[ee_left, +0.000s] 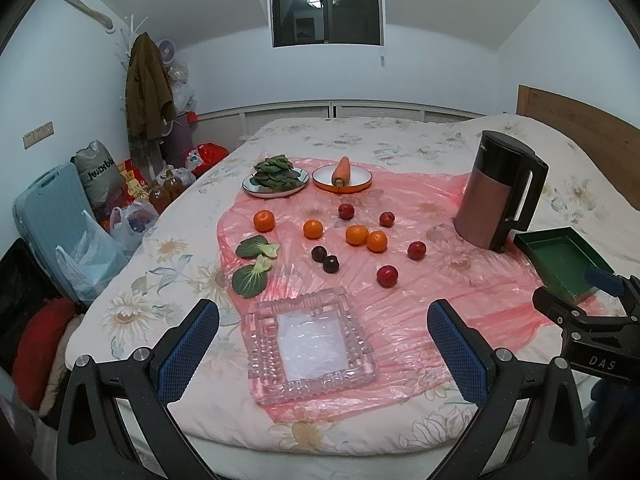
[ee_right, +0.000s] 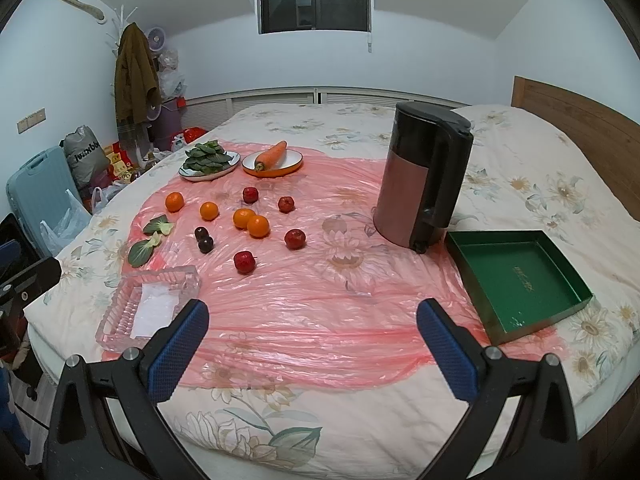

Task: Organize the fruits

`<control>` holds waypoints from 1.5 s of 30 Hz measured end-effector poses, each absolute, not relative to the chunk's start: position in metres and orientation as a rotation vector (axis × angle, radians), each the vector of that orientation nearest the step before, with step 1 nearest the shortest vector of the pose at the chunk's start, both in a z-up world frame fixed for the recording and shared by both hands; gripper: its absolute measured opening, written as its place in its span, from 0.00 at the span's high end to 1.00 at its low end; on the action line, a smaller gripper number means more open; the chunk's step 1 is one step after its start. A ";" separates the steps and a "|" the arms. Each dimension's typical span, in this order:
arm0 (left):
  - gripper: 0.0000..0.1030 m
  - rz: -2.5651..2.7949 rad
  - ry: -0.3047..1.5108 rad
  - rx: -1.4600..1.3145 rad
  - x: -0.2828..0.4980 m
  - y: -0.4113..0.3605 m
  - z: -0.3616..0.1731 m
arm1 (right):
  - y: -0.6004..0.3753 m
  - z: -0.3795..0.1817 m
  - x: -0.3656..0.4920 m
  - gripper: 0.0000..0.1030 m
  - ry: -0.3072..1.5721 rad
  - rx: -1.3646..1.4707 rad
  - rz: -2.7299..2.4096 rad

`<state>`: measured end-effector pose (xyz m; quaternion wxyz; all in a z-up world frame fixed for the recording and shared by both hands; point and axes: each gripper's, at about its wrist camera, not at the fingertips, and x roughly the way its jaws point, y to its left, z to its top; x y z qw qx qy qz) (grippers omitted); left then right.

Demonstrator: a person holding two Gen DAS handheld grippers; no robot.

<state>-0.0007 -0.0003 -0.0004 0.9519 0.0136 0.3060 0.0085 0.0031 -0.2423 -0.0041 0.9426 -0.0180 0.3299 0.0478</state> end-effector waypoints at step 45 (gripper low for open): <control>0.01 -0.021 0.693 -0.011 0.026 0.009 -0.027 | -0.231 -0.016 0.024 0.00 0.696 -0.050 0.132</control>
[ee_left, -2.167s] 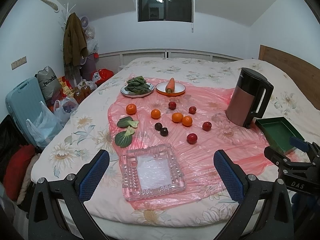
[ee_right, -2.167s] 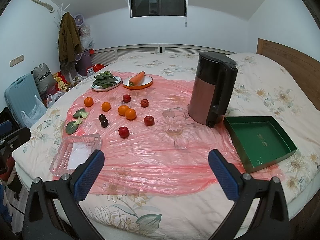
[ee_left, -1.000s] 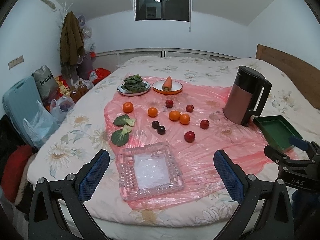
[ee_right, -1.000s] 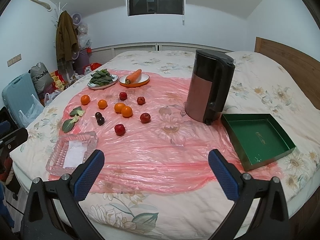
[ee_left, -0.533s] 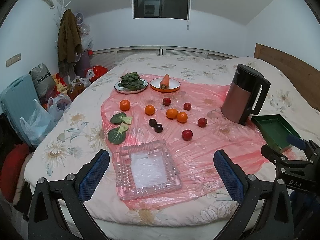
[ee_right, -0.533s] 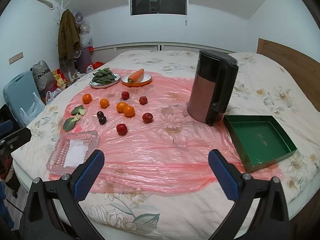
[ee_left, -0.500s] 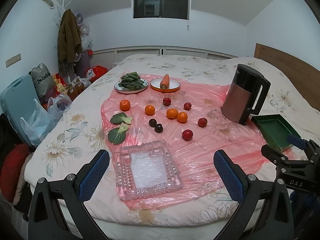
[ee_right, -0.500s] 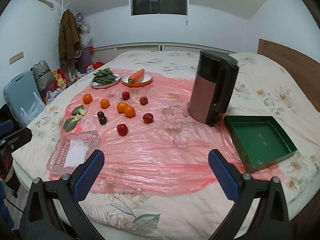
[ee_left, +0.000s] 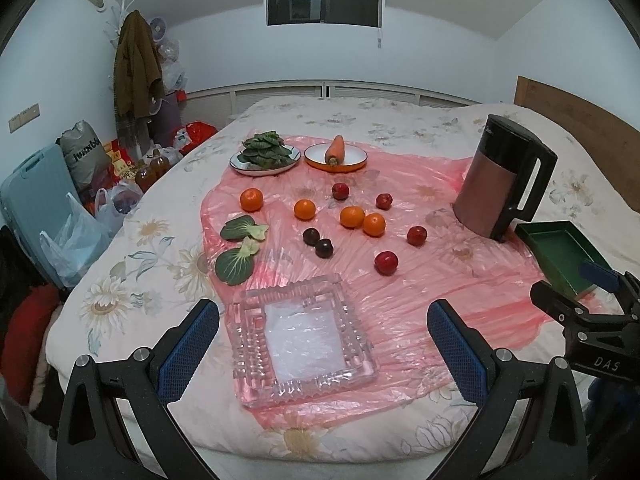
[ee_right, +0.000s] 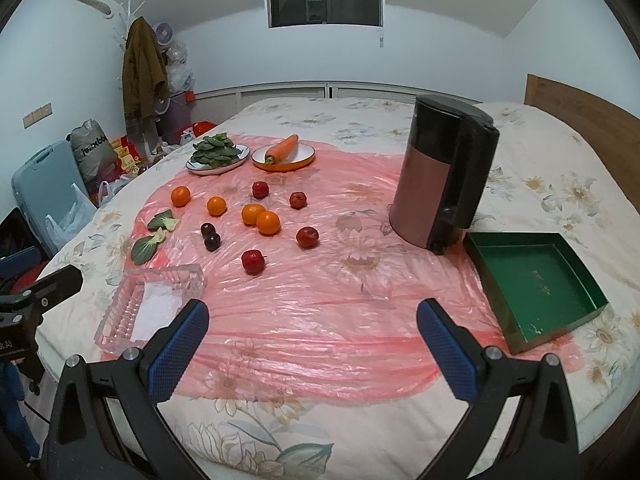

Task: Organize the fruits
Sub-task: 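Grasp a red apple with the right tool while the left tool grasps a dark plum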

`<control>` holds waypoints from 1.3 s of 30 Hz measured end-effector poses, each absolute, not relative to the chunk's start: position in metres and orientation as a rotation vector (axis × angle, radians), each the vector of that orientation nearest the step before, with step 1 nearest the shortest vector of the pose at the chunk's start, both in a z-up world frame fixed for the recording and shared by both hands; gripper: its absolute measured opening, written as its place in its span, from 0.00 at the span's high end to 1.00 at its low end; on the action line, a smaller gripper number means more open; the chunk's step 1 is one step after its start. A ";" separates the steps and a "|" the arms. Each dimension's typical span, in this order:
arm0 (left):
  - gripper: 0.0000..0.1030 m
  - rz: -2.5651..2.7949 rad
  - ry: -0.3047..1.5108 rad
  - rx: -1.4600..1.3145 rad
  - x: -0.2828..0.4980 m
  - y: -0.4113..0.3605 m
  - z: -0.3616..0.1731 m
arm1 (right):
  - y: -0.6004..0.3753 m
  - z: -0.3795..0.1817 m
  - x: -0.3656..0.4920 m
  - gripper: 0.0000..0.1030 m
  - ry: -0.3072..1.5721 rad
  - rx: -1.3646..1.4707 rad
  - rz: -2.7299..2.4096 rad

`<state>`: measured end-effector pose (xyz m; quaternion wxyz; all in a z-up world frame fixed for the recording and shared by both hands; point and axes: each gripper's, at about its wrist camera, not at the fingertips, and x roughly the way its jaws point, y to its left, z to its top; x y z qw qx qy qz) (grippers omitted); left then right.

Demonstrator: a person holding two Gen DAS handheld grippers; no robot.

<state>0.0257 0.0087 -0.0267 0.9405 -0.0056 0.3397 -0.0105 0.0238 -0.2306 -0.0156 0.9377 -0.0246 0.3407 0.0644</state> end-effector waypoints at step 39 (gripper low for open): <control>0.50 -0.138 1.062 -0.145 0.219 0.029 -0.120 | -0.158 -0.120 0.184 0.67 0.919 -0.007 0.410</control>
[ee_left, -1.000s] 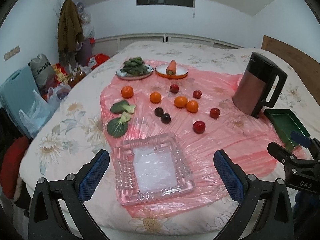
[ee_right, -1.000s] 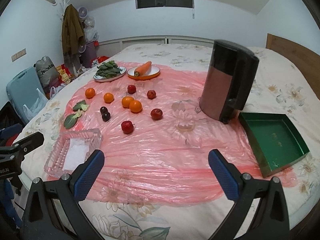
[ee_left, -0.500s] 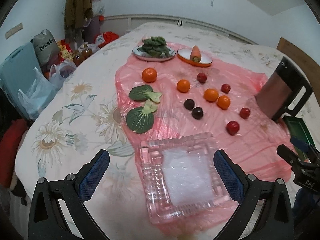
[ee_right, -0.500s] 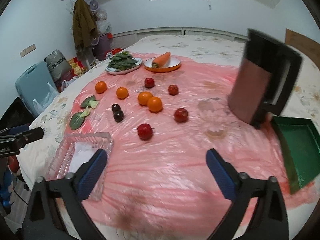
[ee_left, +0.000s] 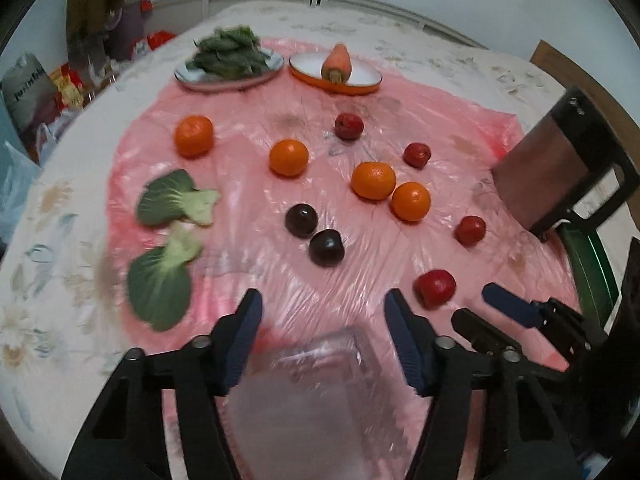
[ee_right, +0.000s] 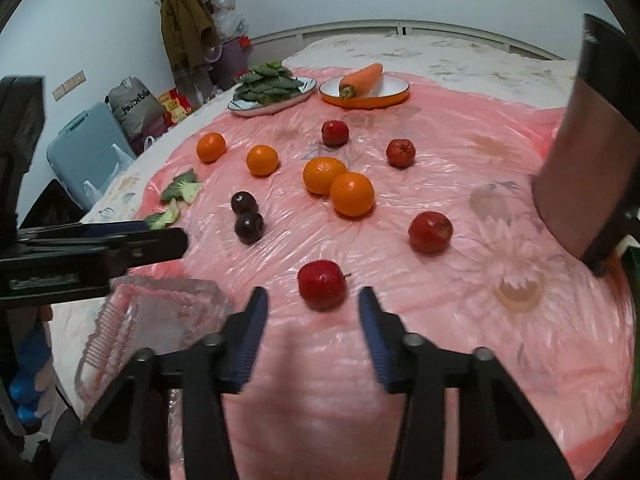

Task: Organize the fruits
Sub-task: 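Grasp a red apple with the right tool while the left tool grasps a dark plum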

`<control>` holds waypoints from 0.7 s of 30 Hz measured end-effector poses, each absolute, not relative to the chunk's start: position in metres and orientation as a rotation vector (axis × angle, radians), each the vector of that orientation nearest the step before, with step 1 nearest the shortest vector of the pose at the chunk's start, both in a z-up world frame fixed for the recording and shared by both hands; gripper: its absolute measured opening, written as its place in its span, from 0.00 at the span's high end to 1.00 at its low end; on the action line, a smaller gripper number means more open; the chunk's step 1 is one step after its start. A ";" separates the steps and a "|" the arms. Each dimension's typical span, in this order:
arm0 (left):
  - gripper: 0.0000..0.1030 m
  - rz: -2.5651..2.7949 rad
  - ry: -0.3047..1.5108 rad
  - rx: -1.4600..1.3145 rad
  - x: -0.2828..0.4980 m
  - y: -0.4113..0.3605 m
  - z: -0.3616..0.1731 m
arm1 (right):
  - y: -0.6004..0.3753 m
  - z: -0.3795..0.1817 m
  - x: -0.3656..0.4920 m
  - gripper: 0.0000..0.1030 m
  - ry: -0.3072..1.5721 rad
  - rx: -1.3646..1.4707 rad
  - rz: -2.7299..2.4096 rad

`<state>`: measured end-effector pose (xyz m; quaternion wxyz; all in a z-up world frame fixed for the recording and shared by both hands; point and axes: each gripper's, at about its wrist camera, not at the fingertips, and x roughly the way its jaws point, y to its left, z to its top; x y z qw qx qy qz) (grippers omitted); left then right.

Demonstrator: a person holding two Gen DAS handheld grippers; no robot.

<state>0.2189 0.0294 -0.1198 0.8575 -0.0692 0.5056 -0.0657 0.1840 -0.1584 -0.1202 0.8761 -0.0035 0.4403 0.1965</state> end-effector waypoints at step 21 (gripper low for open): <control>0.71 -0.050 1.165 -0.125 0.283 0.015 -0.177 | -0.152 -0.164 0.229 0.87 0.989 -0.054 0.458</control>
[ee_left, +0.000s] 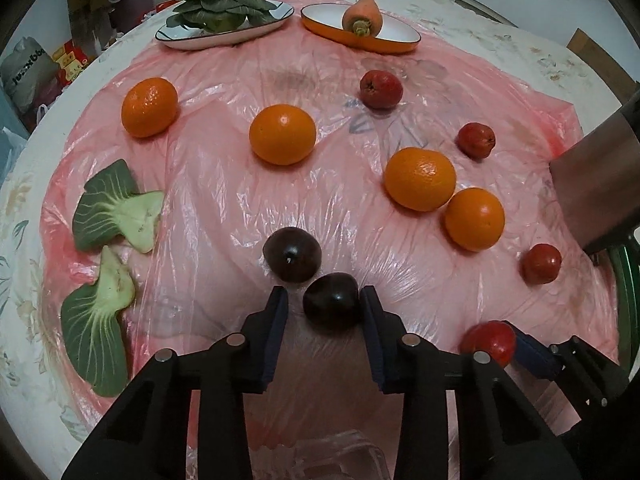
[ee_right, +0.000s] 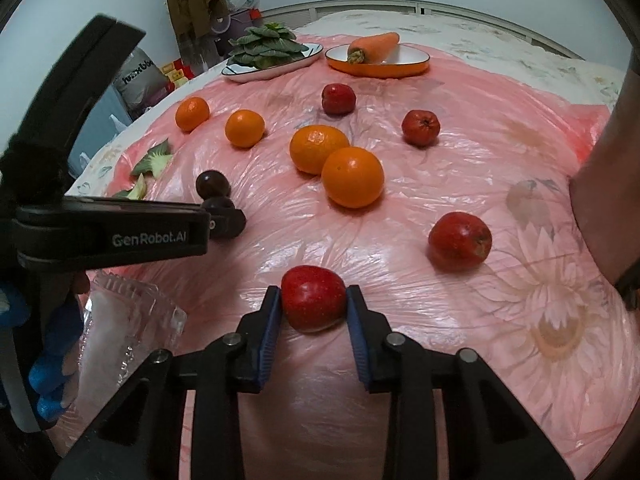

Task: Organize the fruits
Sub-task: 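Grasp a red apple with the right tool while the left tool grasps a dark plum, then carry the apple and plum to the green tray and release both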

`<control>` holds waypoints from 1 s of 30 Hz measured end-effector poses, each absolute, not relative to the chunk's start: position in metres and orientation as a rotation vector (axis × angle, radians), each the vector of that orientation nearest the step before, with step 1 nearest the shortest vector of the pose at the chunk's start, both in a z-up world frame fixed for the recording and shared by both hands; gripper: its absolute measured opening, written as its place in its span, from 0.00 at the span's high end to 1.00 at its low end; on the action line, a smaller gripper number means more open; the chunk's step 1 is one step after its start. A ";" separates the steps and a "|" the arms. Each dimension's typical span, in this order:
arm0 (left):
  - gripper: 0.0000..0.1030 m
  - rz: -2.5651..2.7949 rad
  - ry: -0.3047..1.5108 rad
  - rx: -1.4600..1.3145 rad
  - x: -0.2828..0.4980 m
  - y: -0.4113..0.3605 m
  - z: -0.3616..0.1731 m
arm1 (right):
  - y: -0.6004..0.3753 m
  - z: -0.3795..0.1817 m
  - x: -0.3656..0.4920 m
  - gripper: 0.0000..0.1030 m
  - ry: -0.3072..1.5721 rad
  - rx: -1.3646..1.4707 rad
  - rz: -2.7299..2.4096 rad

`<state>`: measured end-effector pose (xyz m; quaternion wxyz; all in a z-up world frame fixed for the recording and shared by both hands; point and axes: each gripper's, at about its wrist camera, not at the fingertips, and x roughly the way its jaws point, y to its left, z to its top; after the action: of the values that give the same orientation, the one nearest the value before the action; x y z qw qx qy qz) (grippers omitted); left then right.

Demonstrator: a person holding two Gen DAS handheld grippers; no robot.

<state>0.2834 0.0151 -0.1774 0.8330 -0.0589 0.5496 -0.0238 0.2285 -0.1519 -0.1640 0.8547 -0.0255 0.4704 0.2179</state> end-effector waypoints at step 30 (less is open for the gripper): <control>0.78 -0.163 1.040 -0.228 0.234 0.017 -0.124 | -0.226 -0.121 0.187 0.90 0.905 0.255 0.483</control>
<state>0.2340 0.0171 -0.1237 0.8585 -0.1084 0.4952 -0.0776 0.1871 -0.2256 -0.1209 0.8635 0.1219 0.4318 0.2304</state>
